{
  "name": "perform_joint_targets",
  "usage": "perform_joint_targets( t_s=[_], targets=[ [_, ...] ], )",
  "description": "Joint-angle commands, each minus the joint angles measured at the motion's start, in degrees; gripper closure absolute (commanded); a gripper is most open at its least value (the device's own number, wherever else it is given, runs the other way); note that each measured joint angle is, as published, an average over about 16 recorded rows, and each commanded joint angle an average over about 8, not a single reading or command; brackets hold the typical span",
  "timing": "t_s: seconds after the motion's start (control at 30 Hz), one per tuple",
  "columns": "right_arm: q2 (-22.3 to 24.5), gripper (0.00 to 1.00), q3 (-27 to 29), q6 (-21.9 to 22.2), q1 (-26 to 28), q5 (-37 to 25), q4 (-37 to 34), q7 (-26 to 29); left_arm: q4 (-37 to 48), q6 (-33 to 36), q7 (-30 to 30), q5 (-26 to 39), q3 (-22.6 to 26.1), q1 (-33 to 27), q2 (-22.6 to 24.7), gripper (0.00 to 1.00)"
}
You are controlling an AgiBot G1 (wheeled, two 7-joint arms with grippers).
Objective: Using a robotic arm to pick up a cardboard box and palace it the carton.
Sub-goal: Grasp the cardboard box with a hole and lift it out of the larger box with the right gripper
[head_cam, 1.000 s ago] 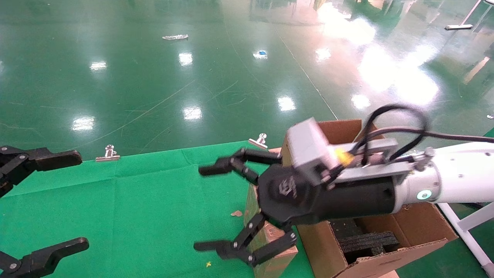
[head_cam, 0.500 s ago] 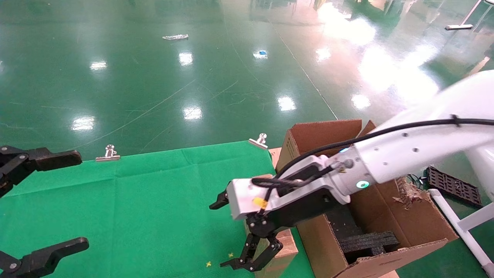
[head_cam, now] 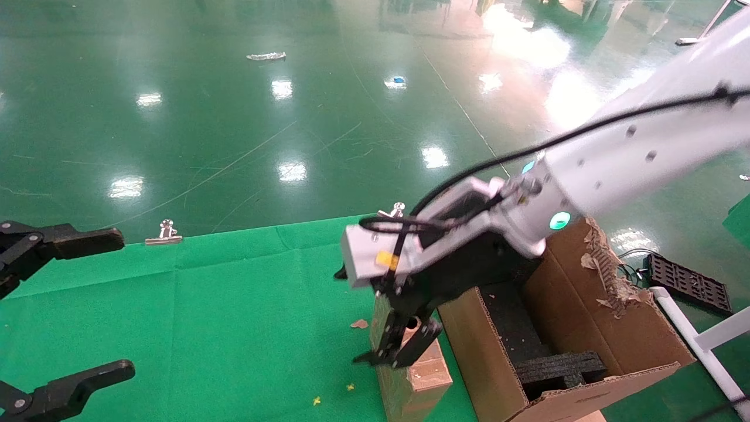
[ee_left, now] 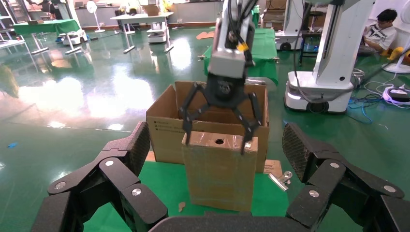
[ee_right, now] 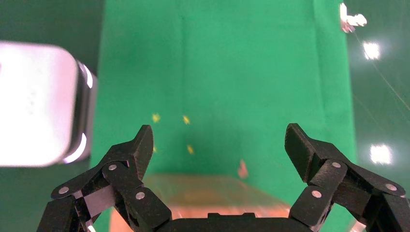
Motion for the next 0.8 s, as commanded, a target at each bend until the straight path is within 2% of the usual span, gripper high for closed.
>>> perform_joint_targets(
  t_s=[0.03,0.23,0.47,0.8],
  targets=[
    [0.0,0.00,-2.4,-0.2,3.6,-0.2,0.0,1.2,0.0,0.0,0.0,0.0,0.0,0.0,0.0,0.00],
    [-1.3,0.00,-14.2,-0.3,12.0,-2.2,0.0,4.0,0.0,0.0,0.0,0.0,0.0,0.0,0.0,0.00],
    [-4.7,0.00,-26.8,0.0,18.2,-1.5,0.0,7.7,0.0,0.0,0.0,0.0,0.1,0.0,0.0,0.00],
    [-9.3,0.00,-38.2,1.4,24.2,-1.1,-0.2,15.2,0.0,0.0,0.1,-0.1,0.1,0.0,0.0,0.00]
  ],
)
